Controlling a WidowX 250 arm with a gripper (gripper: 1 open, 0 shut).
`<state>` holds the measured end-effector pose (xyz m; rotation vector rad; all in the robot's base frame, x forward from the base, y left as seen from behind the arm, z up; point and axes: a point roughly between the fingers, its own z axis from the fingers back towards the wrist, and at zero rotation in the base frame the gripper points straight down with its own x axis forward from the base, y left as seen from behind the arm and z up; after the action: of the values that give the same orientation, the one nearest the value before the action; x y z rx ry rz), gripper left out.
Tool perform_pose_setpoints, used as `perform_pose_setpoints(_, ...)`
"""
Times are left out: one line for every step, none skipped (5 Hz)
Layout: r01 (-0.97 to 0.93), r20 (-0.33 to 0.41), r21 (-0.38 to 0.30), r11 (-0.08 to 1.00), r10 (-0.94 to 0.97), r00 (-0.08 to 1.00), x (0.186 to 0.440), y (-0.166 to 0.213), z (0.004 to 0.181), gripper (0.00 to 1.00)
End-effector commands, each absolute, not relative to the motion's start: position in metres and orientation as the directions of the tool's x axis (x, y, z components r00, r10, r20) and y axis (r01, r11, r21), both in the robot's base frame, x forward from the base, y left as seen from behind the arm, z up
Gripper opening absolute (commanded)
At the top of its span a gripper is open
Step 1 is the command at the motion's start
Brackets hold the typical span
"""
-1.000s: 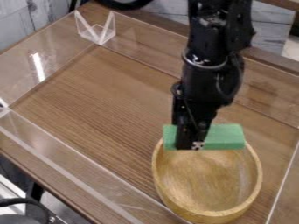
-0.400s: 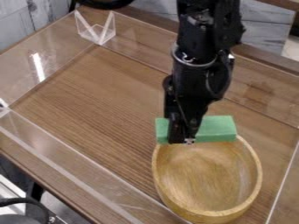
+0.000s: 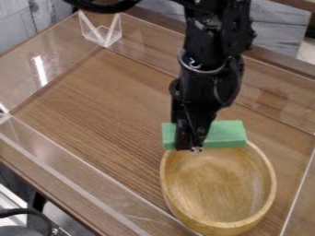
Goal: Put the green block in the brown bowl
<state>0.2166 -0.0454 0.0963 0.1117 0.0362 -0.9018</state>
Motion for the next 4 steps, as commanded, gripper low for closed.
perform_pose_setpoints(0.784,-0.03,0.134,0.606,-0.789,0.614,0.2221,-0.0477,0.1086,0.0)
perform_pose_setpoints(0.787,-0.028,0.144,0.6,-0.793,0.609,0.2227,-0.0477,0.107,0.0)
perform_pose_setpoints(0.79,-0.027,0.151,0.595,-0.796,0.605,0.2239,-0.0471,0.1047,0.0)
perform_pose_setpoints(0.791,-0.026,0.159,0.591,-0.798,0.601,0.2253,-0.0462,0.1018,0.0)
